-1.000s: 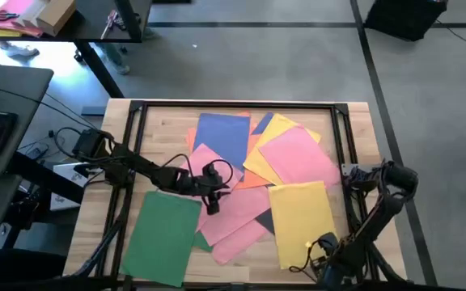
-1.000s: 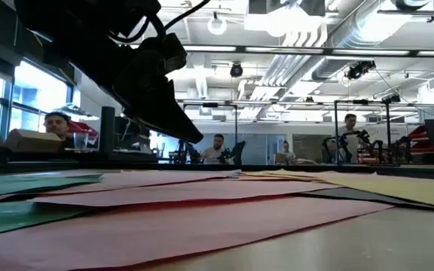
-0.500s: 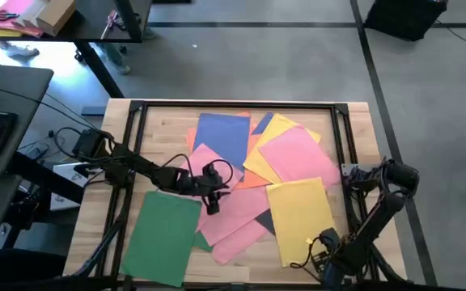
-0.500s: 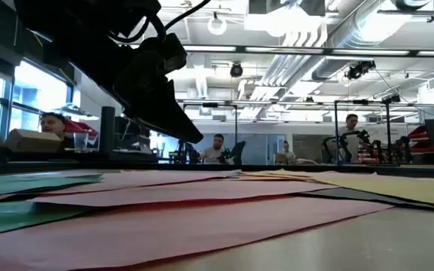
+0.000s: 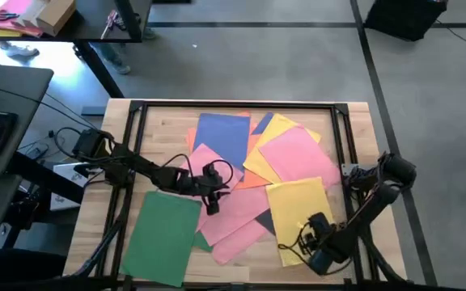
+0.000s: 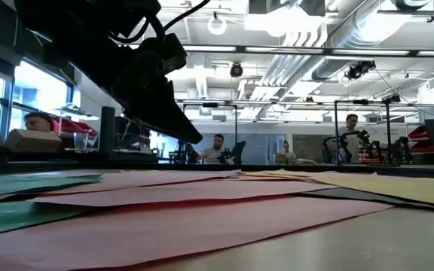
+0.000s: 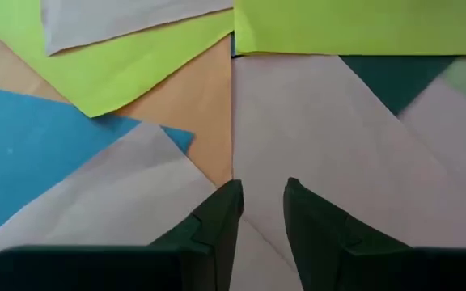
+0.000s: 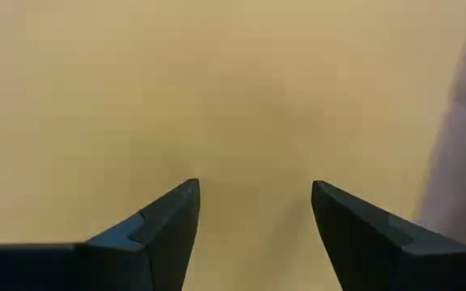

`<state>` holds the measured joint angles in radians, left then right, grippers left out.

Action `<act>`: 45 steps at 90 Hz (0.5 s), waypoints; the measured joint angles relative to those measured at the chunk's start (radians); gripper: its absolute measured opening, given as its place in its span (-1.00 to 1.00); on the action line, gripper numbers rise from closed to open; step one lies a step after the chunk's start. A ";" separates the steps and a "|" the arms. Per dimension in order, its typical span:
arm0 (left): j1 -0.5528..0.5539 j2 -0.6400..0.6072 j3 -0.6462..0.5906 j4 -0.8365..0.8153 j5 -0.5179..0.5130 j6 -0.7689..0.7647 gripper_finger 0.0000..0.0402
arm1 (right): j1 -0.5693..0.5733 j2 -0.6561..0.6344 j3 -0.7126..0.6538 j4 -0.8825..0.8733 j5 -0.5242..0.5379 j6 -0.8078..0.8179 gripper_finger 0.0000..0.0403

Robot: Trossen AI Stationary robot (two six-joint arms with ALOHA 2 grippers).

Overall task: Organize paper
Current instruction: Stack the yellow paper on top of the other yellow paper to the bottom right of the table

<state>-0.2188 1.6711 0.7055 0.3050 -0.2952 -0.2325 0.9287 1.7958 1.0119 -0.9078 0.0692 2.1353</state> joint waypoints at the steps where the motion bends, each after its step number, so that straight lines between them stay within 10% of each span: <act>1: 0.000 0.000 0.000 -0.002 0.002 0.000 -0.58 | 0.000 0.001 -0.006 0.010 -0.001 0.000 0.11; 45: -0.004 -0.016 0.001 -0.022 0.020 0.004 -0.58 | 0.096 0.021 0.072 0.017 -0.343 0.154 0.11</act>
<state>-0.2230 1.6554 0.7067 0.2828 -0.2749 -0.2284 1.0243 1.8170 1.0840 -0.8910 -0.2734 2.2893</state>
